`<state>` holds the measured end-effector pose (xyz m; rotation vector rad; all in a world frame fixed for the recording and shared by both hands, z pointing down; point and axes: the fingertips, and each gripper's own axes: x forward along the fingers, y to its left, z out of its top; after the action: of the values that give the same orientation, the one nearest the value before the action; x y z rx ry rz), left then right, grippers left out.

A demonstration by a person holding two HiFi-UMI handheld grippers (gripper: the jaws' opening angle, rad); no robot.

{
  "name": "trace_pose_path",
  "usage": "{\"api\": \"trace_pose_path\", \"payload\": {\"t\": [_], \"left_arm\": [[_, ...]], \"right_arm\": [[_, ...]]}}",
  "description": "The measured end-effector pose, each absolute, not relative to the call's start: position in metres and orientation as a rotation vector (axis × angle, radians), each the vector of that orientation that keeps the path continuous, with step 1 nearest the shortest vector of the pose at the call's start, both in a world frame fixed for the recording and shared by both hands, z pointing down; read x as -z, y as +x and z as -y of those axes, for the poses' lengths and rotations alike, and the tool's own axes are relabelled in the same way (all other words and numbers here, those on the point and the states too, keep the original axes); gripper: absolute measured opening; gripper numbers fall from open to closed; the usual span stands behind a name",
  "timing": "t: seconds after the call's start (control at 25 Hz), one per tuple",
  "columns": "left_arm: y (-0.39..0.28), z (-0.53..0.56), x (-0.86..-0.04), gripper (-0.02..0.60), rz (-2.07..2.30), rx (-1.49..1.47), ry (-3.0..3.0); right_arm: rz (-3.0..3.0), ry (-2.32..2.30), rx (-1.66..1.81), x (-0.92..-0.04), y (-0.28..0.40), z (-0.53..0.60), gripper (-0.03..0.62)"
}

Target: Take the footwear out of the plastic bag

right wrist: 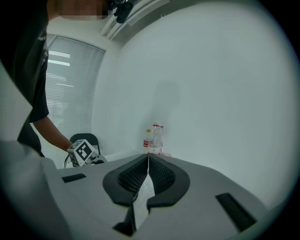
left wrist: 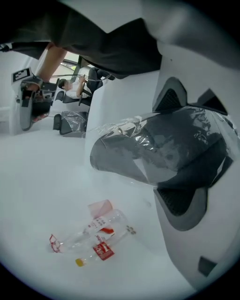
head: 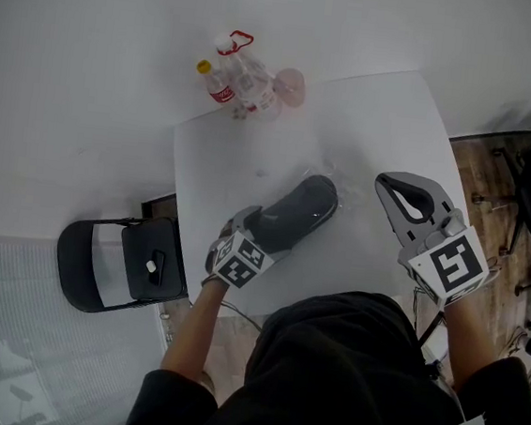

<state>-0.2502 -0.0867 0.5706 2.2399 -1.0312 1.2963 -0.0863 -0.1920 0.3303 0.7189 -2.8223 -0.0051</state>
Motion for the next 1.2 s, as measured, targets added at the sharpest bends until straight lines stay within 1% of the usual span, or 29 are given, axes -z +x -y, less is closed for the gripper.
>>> {"api": "trace_pose_path", "payload": {"t": [0.2,0.36,0.52,0.8,0.92,1.12,1.2], "left_arm": [[-0.253,0.099,-0.514,0.517,1.233,-1.296,2.445],[-0.251,0.108,-0.464,0.517,1.366,-1.253,2.579],[-0.245,0.110,-0.422,0.517,1.454,-1.237,2.680],[-0.235,0.109,-0.397,0.517,1.521,-1.335,2.754],[-0.237,0.109,-0.393,0.517,1.548,-1.366,2.770],[-0.243,0.110,-0.386,0.517,1.587,-1.394,2.778],[-0.242,0.110,-0.383,0.517,1.603,-1.396,2.787]], "right_arm": [[2.855,0.560,-0.043,-0.321,-0.090,0.193,0.021],[2.868,0.432,-0.166,-0.314,-0.098,0.194,0.021],[2.860,0.289,-0.167,-0.303,-0.110,0.183,0.023],[2.861,0.176,-0.246,-0.298,-0.118,0.175,0.025],[2.858,0.163,-0.288,-0.300,-0.117,0.176,0.068],[2.841,0.021,-0.349,-0.296,-0.118,0.164,0.175],[2.829,0.010,-0.318,-0.296,-0.118,0.161,0.181]]}}
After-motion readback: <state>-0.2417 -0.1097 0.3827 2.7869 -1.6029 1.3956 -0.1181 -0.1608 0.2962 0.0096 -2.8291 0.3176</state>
